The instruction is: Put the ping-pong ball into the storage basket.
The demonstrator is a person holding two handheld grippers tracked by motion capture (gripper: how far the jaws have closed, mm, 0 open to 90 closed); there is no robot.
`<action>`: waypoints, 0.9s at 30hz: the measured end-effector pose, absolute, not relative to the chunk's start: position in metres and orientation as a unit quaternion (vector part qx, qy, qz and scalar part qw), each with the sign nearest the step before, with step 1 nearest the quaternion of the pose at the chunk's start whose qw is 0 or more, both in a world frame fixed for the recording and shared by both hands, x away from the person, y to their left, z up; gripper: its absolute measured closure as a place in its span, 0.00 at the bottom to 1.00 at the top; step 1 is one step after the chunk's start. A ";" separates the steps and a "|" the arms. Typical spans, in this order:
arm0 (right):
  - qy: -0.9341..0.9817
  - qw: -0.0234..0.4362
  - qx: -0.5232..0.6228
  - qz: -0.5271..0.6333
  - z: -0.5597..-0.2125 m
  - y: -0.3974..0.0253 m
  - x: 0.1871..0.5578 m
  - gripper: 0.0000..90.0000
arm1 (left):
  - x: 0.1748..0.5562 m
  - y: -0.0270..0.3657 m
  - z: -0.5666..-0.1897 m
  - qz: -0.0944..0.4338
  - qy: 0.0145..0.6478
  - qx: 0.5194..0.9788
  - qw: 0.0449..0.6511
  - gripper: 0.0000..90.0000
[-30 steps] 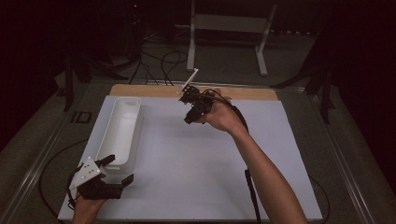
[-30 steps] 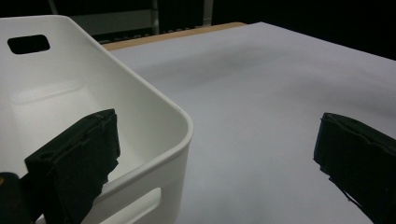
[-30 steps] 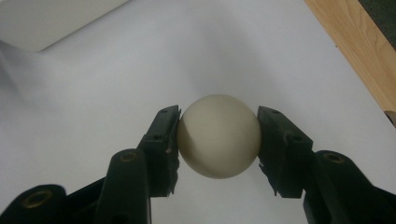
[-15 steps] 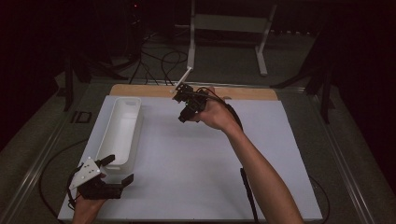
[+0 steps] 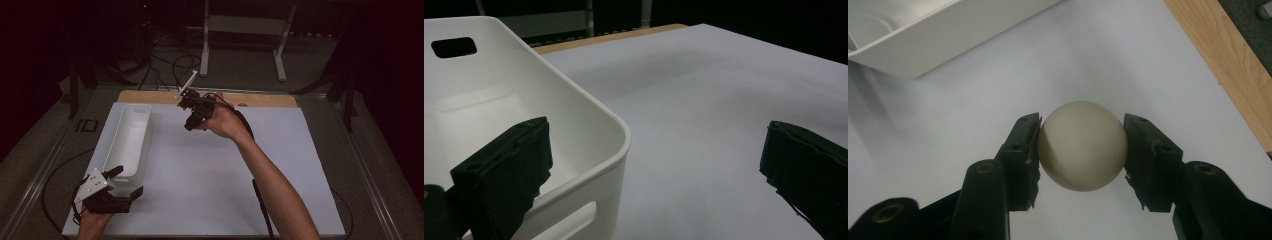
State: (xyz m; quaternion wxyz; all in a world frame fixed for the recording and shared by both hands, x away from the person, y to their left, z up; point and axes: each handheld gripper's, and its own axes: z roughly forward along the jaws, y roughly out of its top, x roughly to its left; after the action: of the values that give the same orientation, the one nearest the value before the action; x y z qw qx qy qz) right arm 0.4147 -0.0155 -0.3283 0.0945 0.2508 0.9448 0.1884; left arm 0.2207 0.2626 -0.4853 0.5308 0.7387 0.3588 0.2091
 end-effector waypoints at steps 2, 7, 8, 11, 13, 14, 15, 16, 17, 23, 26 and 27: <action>0.945 0.095 0.249 0.190 -0.328 -0.013 0.415 0.56 | 0.221 0.263 -0.485 0.210 0.359 0.739 0.531 0.01; 0.946 0.094 0.247 0.188 -0.328 -0.009 0.414 0.56 | 0.221 0.263 -0.485 0.209 0.359 0.739 0.531 0.01; 0.946 0.095 0.246 0.190 -0.328 -0.007 0.414 0.56 | 0.221 0.263 -0.485 0.209 0.359 0.739 0.531 0.01; 0.946 0.095 0.246 0.189 -0.328 -0.005 0.414 0.56 | 0.221 0.263 -0.485 0.209 0.359 0.739 0.531 0.01; 0.947 0.096 0.242 0.189 -0.328 -0.003 0.414 0.56 | 0.221 0.263 -0.485 0.209 0.359 0.739 0.531 0.01; 0.947 0.096 0.241 0.190 -0.328 -0.001 0.414 0.56 | 0.221 0.263 -0.485 0.209 0.359 0.739 0.531 0.01; 0.947 0.096 0.241 0.190 -0.328 -0.001 0.414 0.56 | 0.221 0.263 -0.485 0.209 0.359 0.739 0.531 0.01; 0.947 0.095 0.242 0.190 -0.328 0.001 0.414 0.56 | 0.221 0.263 -0.485 0.209 0.359 0.739 0.531 0.01; 0.947 0.095 0.242 0.190 -0.328 0.001 0.414 0.56 | 0.221 0.263 -0.485 0.209 0.359 0.739 0.531 0.01; 0.946 0.096 0.242 0.193 -0.328 0.007 0.414 0.56 | 0.221 0.263 -0.485 0.209 0.359 0.739 0.531 0.01; 0.947 0.096 0.236 0.195 -0.327 0.011 0.413 0.56 | 0.221 0.263 -0.485 0.208 0.359 0.739 0.531 0.01; 0.947 0.096 0.234 0.196 -0.327 0.012 0.413 0.56 | 0.221 0.263 -0.485 0.208 0.359 0.739 0.531 0.01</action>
State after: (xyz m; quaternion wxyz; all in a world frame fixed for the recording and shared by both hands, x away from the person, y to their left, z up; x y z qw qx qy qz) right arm 0.4125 0.0122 -0.3273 0.0956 0.2344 0.9473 0.1964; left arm 0.2207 0.2626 -0.4852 0.5309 0.7386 0.3594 0.2085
